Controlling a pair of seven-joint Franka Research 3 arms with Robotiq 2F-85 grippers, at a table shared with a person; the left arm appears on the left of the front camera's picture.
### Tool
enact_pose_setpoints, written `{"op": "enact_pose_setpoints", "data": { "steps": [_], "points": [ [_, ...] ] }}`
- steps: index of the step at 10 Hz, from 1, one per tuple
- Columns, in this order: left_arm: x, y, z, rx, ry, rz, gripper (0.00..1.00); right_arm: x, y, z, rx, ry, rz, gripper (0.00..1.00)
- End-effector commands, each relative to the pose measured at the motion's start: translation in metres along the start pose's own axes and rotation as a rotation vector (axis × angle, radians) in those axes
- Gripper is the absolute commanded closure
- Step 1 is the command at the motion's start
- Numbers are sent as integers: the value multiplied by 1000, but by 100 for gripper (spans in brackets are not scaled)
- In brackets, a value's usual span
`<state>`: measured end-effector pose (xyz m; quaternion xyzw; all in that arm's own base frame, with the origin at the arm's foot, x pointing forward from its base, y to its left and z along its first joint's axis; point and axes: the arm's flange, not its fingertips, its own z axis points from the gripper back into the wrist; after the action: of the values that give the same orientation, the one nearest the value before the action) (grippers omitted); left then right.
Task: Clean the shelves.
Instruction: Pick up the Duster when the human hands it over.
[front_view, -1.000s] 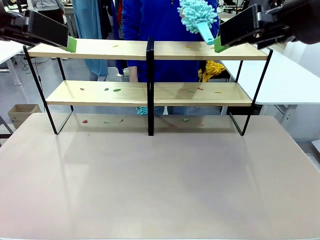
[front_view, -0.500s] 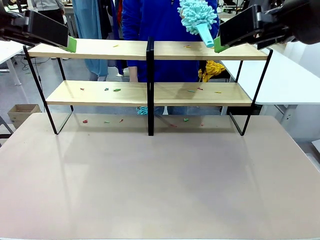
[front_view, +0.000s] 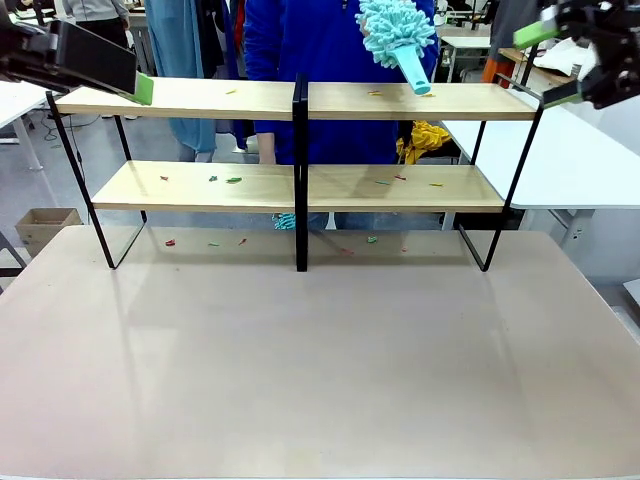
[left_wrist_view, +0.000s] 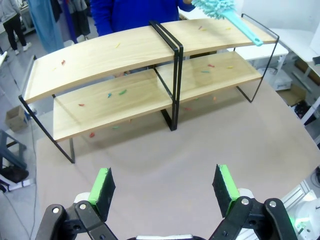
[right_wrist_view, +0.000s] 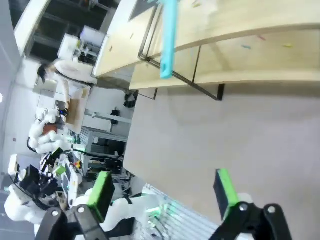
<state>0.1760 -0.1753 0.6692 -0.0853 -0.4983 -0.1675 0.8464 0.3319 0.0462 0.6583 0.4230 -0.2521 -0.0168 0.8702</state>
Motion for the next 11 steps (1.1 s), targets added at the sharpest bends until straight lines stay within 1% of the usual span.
{"op": "enact_pose_setpoints", "data": {
  "steps": [1, 2, 3, 4, 5, 6, 8, 9, 10, 11],
  "points": [
    [0, 1, 1, 2, 0, -13, 0, -9, 12, -7, -12, -18, 83, 0],
    [0, 1, 1, 2, 0, -13, 0, 0, 0, 0, 0, 0, 0, 0],
    [0, 1, 1, 2, 0, -13, 0, 12, -4, -7, 12, 22, -7, 0],
    [0, 1, 1, 2, 0, -13, 0, 55, -27, -16, 127, 59, -85, 0],
    [0, 1, 1, 2, 0, -13, 0, 86, -40, -33, 222, 140, -54, 0],
    [0, 1, 1, 2, 0, -13, 0, 118, -45, -55, 243, 150, -43, 0],
    [0, 1, 1, 2, 0, -13, 0, 170, -53, -111, 286, 157, -26, 0],
    [0, 1, 1, 2, 0, -13, 0, 184, -56, -136, 284, 156, -25, 0],
    [0, 1, 1, 2, 0, -13, 0, 188, -56, -156, 294, 136, -10, 0],
    [0, 1, 1, 2, 0, -13, 0, 188, -54, -166, 334, 106, 25, 0]
  ]
}}
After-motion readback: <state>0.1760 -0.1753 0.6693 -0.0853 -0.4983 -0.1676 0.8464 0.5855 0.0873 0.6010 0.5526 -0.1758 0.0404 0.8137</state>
